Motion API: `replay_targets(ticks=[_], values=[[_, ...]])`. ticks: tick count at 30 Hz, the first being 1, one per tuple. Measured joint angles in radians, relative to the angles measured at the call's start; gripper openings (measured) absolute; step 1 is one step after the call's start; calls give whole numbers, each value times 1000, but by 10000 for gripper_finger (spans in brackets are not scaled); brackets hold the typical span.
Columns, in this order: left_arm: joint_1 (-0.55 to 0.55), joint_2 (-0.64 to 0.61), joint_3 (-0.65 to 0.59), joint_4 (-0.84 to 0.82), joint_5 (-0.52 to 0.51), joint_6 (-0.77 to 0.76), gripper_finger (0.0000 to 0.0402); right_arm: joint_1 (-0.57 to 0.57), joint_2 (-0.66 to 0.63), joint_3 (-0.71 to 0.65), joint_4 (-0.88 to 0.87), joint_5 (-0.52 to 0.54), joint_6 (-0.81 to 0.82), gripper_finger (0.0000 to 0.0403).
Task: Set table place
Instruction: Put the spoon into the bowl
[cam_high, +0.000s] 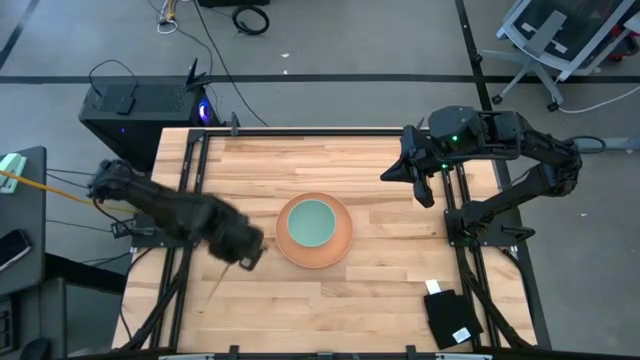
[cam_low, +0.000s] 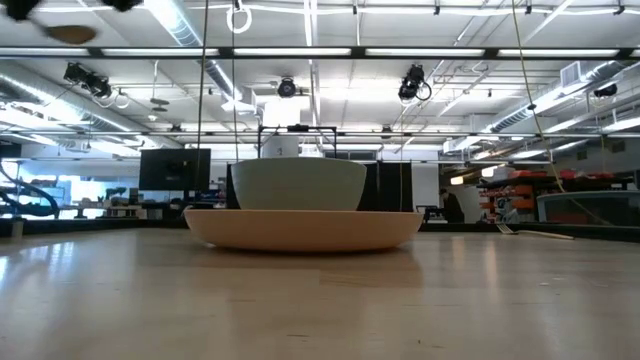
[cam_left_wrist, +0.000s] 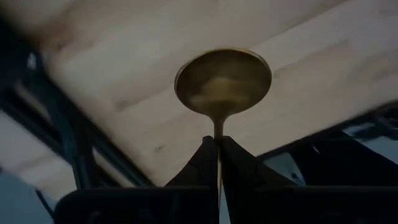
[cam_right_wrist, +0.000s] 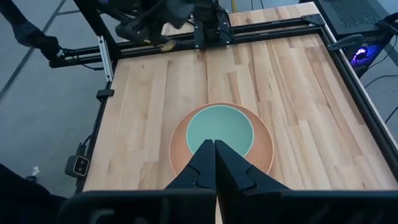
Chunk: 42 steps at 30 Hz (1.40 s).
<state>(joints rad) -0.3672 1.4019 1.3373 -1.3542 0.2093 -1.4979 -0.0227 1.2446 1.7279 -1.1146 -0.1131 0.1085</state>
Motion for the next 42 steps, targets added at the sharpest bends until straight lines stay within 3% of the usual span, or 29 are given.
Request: replay_targets(ticks=[8, 13, 17, 23, 30, 42], values=[[288, 171, 201, -170, 6, 523, 10, 0, 0, 0, 0, 0, -7, 1], [404, 352, 352, -183, 2, 824, 10, 0, 0, 0, 0, 0, -7, 1], [464, 502, 478, -190, 2, 976, 10, 0, 0, 0, 0, 0, 1, 1], [497, 690, 631, -212, 3, 1086, 10, 0, 0, 0, 0, 0, 3, 1], [495, 819, 704, -216, 7, 1166, 10, 0, 0, 0, 0, 12, 4, 1], [499, 844, 702, -216, 6, 1196, 15, 0, 0, 0, 0, 19, 4, 1]])
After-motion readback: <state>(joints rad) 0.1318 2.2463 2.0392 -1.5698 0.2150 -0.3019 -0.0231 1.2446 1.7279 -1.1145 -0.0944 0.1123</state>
